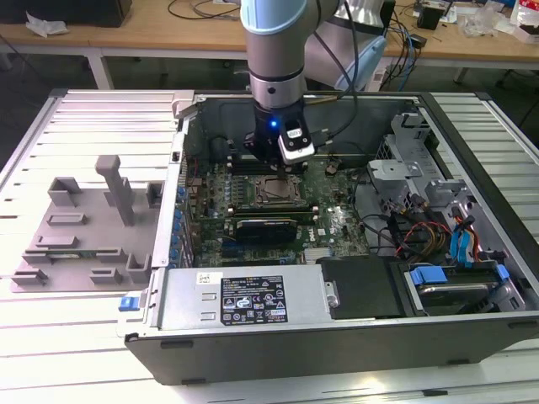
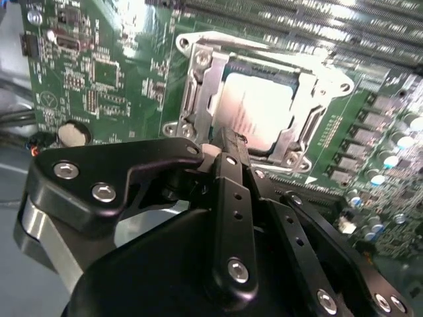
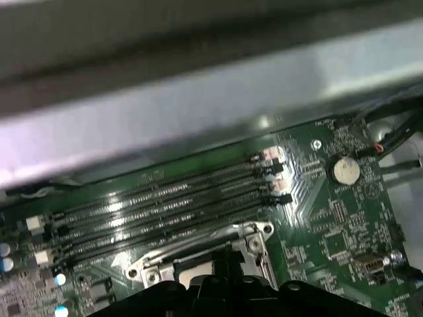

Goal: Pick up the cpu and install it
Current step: 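Install the first cpu locking lever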

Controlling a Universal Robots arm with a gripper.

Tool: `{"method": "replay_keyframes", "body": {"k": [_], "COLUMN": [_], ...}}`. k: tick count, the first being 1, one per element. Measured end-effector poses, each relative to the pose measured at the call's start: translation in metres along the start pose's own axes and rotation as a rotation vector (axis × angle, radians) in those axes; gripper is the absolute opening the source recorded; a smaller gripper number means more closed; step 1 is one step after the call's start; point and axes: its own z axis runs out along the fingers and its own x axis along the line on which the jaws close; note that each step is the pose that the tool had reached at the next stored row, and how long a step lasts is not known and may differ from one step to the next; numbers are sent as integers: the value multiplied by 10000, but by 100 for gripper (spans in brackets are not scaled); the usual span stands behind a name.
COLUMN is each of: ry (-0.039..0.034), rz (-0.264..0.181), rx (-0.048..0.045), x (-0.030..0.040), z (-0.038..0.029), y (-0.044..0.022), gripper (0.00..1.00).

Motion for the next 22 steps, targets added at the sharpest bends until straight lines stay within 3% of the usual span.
{"method": "replay_keyframes", "body": {"k": [2,18,19,22], "ry": [-26,-37,-55,-83], "rz": [-15,-16,-27,-138], "rx": [97,127,206,622], "x": [-1,-2,-2,-2], "z": [-6,-25,-24,-24], "y": [-17,-16,-16,-16], "gripper": [11,11,11,11]}}
